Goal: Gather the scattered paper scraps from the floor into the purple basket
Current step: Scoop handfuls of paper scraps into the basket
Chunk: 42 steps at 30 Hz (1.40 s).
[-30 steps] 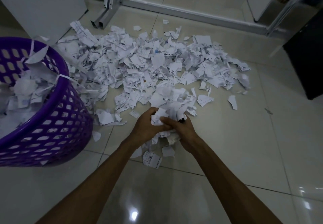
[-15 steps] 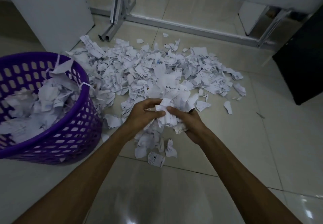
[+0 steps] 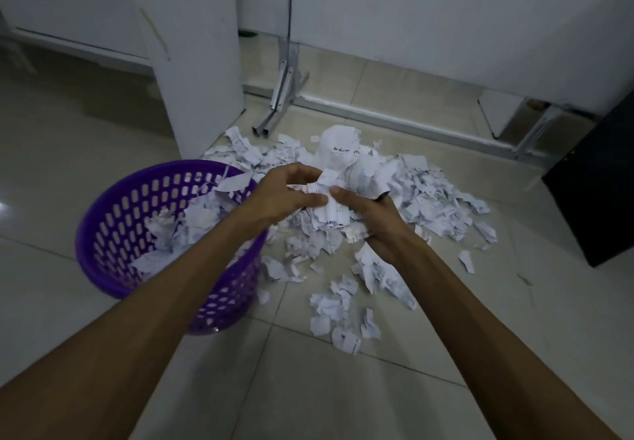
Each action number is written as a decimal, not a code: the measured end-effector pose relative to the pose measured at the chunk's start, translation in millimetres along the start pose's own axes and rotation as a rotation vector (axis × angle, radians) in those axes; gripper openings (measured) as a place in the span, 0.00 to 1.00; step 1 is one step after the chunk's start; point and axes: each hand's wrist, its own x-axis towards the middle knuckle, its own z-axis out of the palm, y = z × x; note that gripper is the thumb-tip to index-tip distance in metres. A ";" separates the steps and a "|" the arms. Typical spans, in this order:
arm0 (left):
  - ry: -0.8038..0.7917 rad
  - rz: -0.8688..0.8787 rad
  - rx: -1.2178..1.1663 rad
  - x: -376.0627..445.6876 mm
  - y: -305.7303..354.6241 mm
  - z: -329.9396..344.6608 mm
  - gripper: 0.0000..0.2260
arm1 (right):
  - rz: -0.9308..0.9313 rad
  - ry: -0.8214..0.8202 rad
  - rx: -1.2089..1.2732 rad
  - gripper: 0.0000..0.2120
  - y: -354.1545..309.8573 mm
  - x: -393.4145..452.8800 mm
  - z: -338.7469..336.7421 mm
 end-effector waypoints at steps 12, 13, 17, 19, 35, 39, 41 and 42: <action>0.213 -0.111 0.031 -59.3 -37.2 -144.5 0.22 | 0.078 -0.134 -0.115 0.19 36.1 24.3 147.5; 0.220 -0.125 0.032 -63.5 -42.0 -150.6 0.22 | 0.083 -0.138 -0.135 0.20 39.1 25.2 154.7; 0.224 -0.224 0.053 -78.4 -58.8 -167.9 0.24 | 0.107 -0.142 -0.305 0.20 50.5 30.1 180.0; 0.181 -0.251 0.087 -82.5 -64.3 -170.5 0.20 | 0.132 -0.132 -0.433 0.20 53.4 31.8 185.6; 0.059 -0.342 0.590 -77.4 -61.1 -176.8 0.14 | 0.133 -0.331 -1.046 0.16 29.5 37.5 167.4; 0.107 -0.358 0.627 -78.0 -60.4 -179.8 0.10 | -0.182 -0.032 -0.963 0.10 33.0 41.8 160.2; 0.131 -0.365 0.618 -78.6 -60.3 -180.5 0.10 | -0.349 0.106 -1.047 0.15 38.5 46.4 157.0; 0.144 -0.367 0.613 -78.9 -61.0 -180.0 0.10 | -0.378 0.127 -1.096 0.19 41.6 48.7 155.2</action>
